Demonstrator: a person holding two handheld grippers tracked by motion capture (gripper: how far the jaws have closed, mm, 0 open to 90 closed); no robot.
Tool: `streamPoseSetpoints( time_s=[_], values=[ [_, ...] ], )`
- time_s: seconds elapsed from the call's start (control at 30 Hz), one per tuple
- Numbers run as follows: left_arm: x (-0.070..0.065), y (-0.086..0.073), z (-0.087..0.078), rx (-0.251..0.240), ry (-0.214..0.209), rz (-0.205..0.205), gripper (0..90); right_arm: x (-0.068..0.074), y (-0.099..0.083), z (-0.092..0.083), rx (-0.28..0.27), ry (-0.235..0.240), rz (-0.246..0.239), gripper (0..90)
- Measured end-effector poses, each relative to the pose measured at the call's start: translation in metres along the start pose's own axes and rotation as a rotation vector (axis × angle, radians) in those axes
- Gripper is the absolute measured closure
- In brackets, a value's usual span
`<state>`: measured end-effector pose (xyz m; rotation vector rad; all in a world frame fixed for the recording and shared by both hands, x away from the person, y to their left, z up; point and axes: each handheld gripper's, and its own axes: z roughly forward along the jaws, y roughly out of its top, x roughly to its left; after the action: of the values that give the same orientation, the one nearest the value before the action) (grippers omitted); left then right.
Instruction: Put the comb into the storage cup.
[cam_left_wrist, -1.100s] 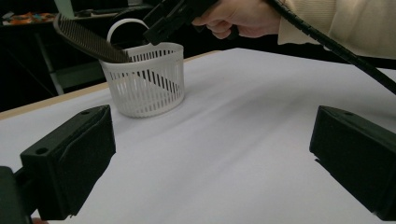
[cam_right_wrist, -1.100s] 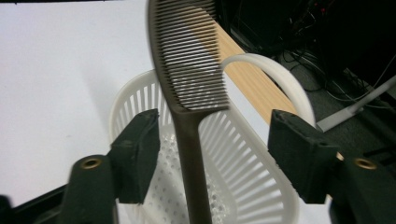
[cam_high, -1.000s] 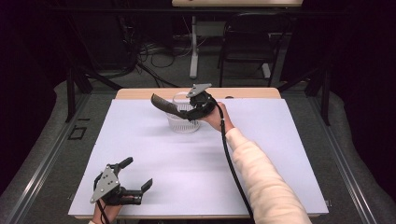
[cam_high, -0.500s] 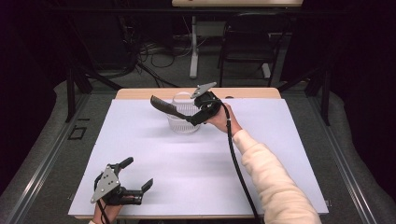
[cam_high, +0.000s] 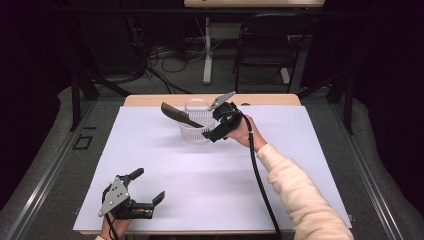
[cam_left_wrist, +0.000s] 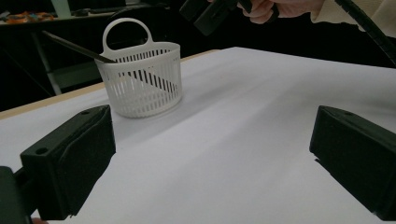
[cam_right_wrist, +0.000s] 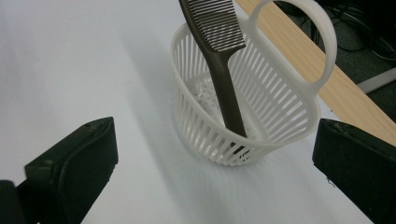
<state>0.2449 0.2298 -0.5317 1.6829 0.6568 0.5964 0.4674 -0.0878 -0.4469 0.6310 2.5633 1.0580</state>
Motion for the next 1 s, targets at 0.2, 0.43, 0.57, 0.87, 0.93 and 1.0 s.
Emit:
streamPoseSetpoints(
  time_s=[0.2,0.43,0.57,0.87,0.93,1.0],
  values=[
    [0.0,0.0,0.0,0.001,0.002,0.001,0.4,0.002,-0.005,-0.008,0.01,0.01,0.005,0.0],
    [0.0,0.0,0.0,0.001,0.001,0.001,0.4,0.005,-0.014,-0.017,0.02,0.017,0.018,0.0],
    [0.0,0.0,0.0,0.001,0.002,0.0,0.4,0.007,-0.021,-0.023,0.019,0.019,0.021,0.0],
    [-0.001,0.0,0.0,0.001,0.001,-0.001,0.4,0.011,-0.034,-0.031,0.027,0.031,0.033,0.0],
    [-0.001,0.0,0.0,0.001,0.001,0.0,0.4,0.012,-0.037,-0.032,0.029,0.035,0.037,0.0],
    [-0.001,0.0,0.0,0.001,0.002,0.0,0.4,0.013,-0.039,-0.034,0.027,0.037,0.04,0.0]
  ],
)
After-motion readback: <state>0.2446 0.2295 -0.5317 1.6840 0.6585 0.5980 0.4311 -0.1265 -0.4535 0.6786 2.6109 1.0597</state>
